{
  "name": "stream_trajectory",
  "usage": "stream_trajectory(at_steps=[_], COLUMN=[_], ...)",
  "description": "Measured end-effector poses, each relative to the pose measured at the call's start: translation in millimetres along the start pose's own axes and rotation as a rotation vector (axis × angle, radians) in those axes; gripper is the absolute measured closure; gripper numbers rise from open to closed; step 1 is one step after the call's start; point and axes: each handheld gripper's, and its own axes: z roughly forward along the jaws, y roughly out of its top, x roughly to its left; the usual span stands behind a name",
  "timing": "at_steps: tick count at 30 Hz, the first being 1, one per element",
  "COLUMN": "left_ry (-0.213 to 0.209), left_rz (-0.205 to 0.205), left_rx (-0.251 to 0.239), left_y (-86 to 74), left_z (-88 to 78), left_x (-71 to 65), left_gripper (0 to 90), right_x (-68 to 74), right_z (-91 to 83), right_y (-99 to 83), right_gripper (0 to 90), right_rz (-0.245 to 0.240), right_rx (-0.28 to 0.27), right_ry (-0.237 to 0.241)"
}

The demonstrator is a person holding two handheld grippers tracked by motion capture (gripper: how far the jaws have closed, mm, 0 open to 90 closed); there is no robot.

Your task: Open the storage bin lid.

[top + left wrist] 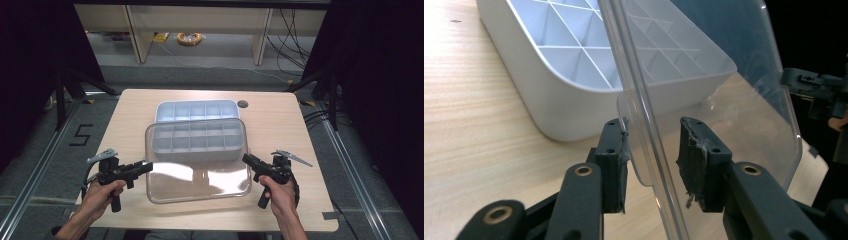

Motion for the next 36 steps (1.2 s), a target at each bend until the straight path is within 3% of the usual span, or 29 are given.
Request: stream_trajectory(at_steps=[2, 3, 4, 6, 7, 13, 23, 24, 27, 28, 29, 30, 31, 32, 33, 36], left_ry=[-0.001, -0.001, -0.005, -0.011, 0.005, -0.006, -0.010, -0.010, 0.001, -0.005, 0.006, 0.001, 0.005, 0.004, -0.001, 0.004], left_rz=[-0.002, -0.001, 0.008, 0.012, 0.010, 0.007, 0.012, 0.010, 0.012, 0.006, 0.007, 0.017, 0.021, 0.024, 0.029, 0.024], left_rx=[0.013, 0.015, 0.018, 0.029, 0.039, 0.030, 0.064, 0.070, 0.083, 0.081, 0.084, 0.090, 0.094, 0.090, 0.095, 0.107], left_y=[-6.6, -10.0, -12.6, -16.2, -16.9, -22.6, -37.8, -39.6, -45.1, -47.3, -48.3, -50.2, -51.3, -53.0, -54.3, -58.2], left_z=[-1.6, -2.0, -2.0, -2.7, -3.1, -5.2, -11.4, -11.7, -12.4, -12.6, -13.1, -14.0, -14.8, -15.1, -15.8, -16.3], left_x=[-1.4, -2.2, -3.2, -3.5, -4.5, -6.4, -7.8, -7.7, -8.0, -8.1, -9.3, -9.9, -10.8, -12.0, -12.5, -14.0], left_gripper=[64.3, 64.5, 64.4, 64.2, 64.2, 64.2, 64.0, 63.9, 63.6, 63.7, 63.6, 63.5, 63.5, 63.5, 63.4, 62.9], right_x=[1.2, 0.0, 2.0, 0.7, 0.1, -2.8, -1.0, 0.1, -0.1, 1.7, 0.3, 3.3, 2.6, 4.1, 0.7, -0.4], right_z=[-2.7, -4.9, -6.1, -9.8, -11.1, -16.3, -29.1, -30.3, -31.6, -32.9, -33.8, -35.1, -35.3, -36.3, -35.4, -37.2], right_y=[-4.2, -5.2, -7.4, -11.5, -12.8, -28.4, -48.7, -50.4, -55.3, -56.8, -58.3, -60.0, -62.5, -64.1, -66.0, -70.3], right_gripper=[67.9, 67.9, 67.9, 67.9, 68.0, 67.7, 67.9, 67.8, 67.8, 67.8, 67.8, 67.5, 67.4, 67.2, 67.1, 66.8], right_rz=[0.018, -0.003, 0.016, -0.009, -0.014, 0.016, 0.017, 0.036, 0.023, 0.043, 0.014, 0.051, 0.029, 0.047, 0.012, 0.013], right_rx=[-0.001, 0.003, 0.004, 0.003, 0.002, 0.026, 0.037, 0.038, 0.041, 0.050, 0.050, 0.060, 0.063, 0.076, 0.066, 0.076], right_ry=[0.008, 0.005, 0.004, -0.005, 0.000, -0.005, 0.001, 0.004, 0.001, -0.002, -0.020, -0.007, -0.021, -0.035, -0.040, -0.040])
